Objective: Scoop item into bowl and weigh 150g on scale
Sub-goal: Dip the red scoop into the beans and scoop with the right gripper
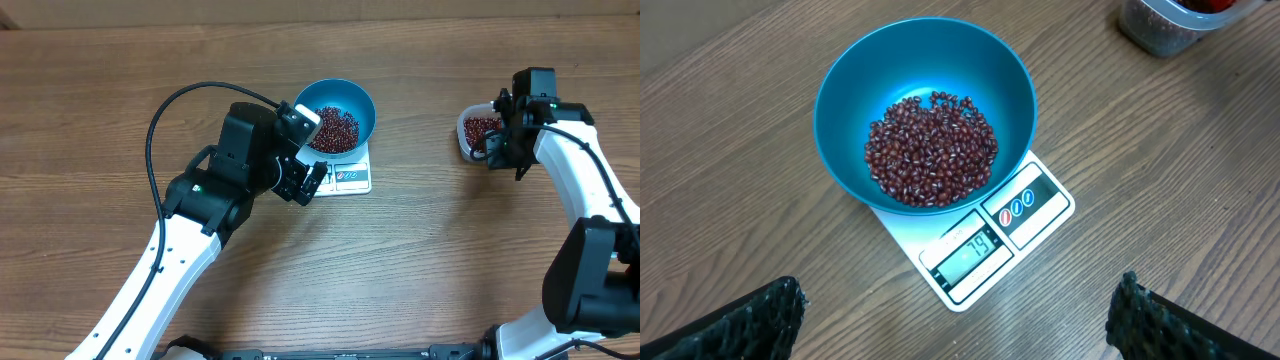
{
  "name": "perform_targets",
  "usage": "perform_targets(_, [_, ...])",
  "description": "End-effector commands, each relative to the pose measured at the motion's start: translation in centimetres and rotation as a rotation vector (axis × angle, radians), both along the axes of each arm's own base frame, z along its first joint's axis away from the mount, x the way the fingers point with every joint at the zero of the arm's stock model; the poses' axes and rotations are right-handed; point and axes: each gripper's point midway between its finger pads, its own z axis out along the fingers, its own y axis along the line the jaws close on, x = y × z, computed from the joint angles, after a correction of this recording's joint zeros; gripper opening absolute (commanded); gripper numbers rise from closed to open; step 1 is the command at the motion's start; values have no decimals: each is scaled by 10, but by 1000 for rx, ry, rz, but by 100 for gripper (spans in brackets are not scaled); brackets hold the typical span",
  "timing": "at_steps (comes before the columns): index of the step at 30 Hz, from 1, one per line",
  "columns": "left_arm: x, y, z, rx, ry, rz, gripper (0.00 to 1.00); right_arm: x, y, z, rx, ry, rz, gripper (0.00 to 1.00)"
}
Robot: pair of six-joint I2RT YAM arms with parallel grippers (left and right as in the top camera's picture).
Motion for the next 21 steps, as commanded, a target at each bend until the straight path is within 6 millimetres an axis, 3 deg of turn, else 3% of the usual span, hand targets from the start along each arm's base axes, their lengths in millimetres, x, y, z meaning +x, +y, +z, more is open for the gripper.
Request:
perform_targets(1, [-2, -1, 8, -8, -25, -21, 100, 6, 15, -4, 95, -5, 13, 4])
perform_targets(16, [-2, -1, 8, -8, -25, -21, 100, 16, 63, 2, 371, -58, 85, 4])
perform_targets(21, [-2, -1, 8, -8, -25, -21, 100, 16, 65, 4, 402, -63, 85, 4])
